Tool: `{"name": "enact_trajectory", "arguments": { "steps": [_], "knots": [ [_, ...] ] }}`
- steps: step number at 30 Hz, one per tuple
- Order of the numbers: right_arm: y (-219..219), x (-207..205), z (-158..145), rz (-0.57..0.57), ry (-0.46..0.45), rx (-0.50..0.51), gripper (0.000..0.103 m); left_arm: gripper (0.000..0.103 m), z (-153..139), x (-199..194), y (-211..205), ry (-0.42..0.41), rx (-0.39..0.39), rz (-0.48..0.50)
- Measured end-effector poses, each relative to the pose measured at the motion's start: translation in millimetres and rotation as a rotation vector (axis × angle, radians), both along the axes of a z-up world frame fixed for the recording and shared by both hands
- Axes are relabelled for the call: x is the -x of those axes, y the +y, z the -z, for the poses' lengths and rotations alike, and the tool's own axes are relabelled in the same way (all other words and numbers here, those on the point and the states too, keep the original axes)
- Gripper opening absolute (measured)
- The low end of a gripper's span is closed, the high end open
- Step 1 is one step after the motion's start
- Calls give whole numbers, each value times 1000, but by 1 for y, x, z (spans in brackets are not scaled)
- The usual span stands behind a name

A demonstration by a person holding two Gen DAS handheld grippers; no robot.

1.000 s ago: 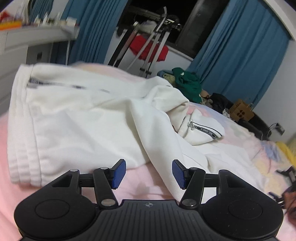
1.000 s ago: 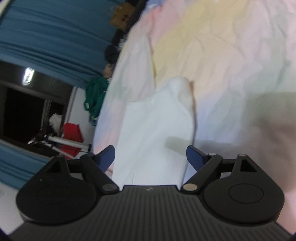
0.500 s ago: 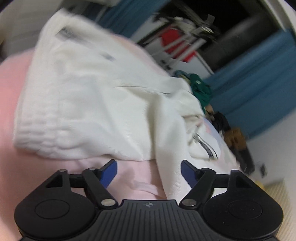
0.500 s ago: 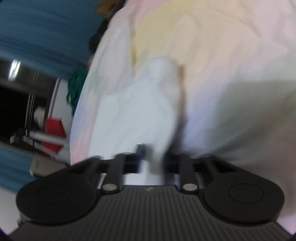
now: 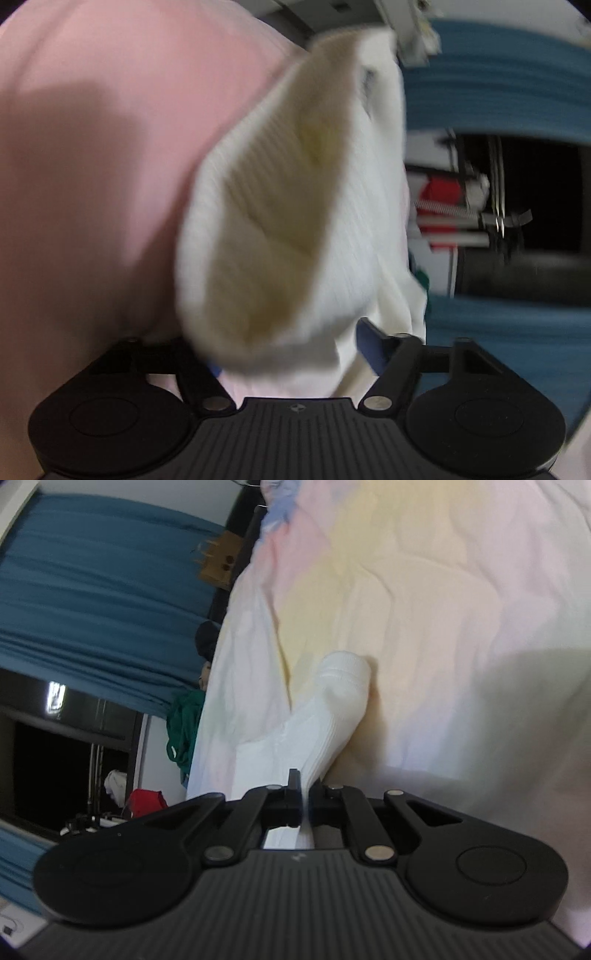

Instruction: Fold clothes

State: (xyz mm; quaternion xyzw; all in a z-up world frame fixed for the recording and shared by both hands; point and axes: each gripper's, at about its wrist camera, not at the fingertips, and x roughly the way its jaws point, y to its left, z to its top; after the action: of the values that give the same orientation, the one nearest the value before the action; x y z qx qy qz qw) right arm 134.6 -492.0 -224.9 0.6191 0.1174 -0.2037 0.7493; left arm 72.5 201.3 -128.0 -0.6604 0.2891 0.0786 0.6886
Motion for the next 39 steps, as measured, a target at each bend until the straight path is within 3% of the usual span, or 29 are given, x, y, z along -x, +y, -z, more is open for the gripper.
{"name": "enact_trajectory", "arguments": {
  "steps": [4,6,12,15,18,21,24,29,35,38,39],
  "knots": [
    [4,-6,-7,-21,31,78,6,23,-13,-2,8,1,-79,-25],
    [5,3,-6,-13,30,83,6,15,-22,-1,16,0,-86,-12],
    [-7,28,-10,57,54,94,6,9,-78,9,70,-25,-170,2],
    [-12,42,-12,87,85,96,6,8,-109,6,98,7,-186,64],
    [-8,56,-21,117,102,138,6,8,-138,6,110,32,-260,133],
    [-8,62,-19,122,165,135,6,8,-145,12,118,65,-304,186],
    [-9,67,-17,126,228,132,6,9,-129,22,118,116,-338,226],
    [-9,77,-13,134,334,127,6,14,-99,21,108,198,-421,289],
    [-8,84,-12,134,450,135,9,36,-91,15,99,236,-529,361],
    [-4,80,-21,120,441,163,11,64,-101,22,86,237,-615,394],
    [-5,80,-26,124,434,183,16,76,-107,27,81,226,-650,394]
  ]
}}
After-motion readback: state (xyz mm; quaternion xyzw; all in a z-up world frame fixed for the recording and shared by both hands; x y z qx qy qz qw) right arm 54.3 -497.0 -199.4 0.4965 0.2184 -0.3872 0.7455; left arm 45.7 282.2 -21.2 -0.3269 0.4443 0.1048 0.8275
